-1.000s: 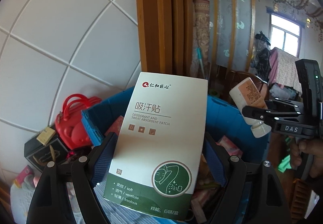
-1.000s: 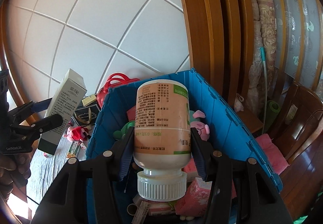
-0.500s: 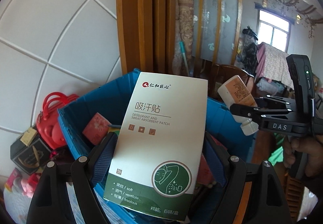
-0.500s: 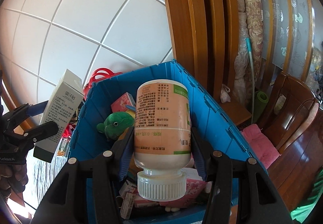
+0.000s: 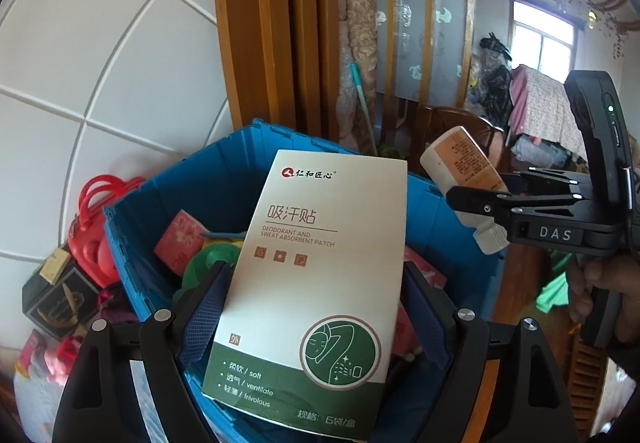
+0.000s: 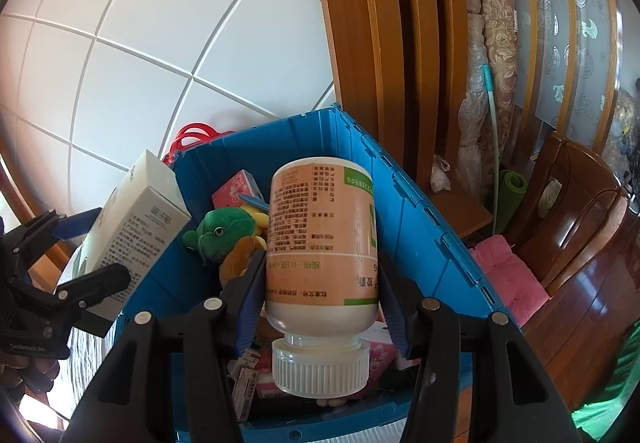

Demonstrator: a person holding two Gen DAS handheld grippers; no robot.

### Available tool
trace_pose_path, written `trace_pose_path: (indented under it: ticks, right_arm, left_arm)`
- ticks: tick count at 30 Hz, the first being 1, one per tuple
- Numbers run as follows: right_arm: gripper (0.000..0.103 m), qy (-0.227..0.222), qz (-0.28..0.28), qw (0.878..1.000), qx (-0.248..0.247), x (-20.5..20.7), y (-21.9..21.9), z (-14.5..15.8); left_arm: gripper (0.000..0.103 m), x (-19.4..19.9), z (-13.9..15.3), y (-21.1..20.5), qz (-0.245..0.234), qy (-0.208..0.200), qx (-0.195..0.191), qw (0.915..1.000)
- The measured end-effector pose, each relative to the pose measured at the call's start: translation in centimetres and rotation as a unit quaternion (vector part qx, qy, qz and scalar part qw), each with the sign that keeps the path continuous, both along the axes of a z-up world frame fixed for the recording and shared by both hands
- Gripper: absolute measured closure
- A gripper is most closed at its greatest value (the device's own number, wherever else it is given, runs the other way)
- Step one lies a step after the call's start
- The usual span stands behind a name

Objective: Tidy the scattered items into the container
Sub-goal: 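Open both tools to drop the patch box and pill bottle into the crate, then move both open tools back from the crate to the items on the bed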

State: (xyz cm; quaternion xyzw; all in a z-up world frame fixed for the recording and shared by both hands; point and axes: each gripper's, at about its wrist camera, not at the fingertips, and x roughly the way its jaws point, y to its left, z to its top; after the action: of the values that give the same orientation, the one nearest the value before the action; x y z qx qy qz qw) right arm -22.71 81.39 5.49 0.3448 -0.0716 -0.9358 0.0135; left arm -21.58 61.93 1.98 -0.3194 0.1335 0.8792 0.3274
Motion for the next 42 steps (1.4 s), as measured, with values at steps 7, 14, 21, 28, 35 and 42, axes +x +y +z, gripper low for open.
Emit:
trace_pose_path:
  ticks: [7, 14, 21, 28, 35, 42]
  right_arm:
    - [0.023, 0.017, -0.012, 1.000, 0.012, -0.2, -0.1, 1.3]
    - [0.023, 0.012, 0.005, 1.000, 0.011, -0.8, -1.7, 1.1]
    - [0.023, 0.017, 0.053, 0.998, 0.008, -2.4, -6.5, 1.4]
    - [0.022, 0.023, 0.112, 0.993, 0.006, -4.1, -13.5, 1.7]
    - [0.022, 0.014, 0.160, 0.987, 0.004, -4.9, -21.4, 1.0]
    - [0.022, -0.006, 0.210, 0.978, 0.012, -5.4, -31.8, -0.5]
  left_arm:
    - [0.001, -0.5, -0.7, -1.0, 0.019, -0.025, 0.035, 0.9989]
    - [0.001, -1.2, -0.9, -3.1, 0.044, -0.022, 0.036, 0.9981]
    - [0.001, -1.6, -1.1, -8.4, 0.093, -0.018, 0.036, 0.9948]
    - [0.001, -1.4, -1.8, -16.2, 0.160, -0.013, 0.030, 0.9866]
    - [0.001, -1.5, -2.7, -26.4, 0.235, -0.019, 0.023, 0.9716]
    - [0.001, -1.2, -4.7, -39.5, 0.311, -0.045, 0.031, 0.9487]
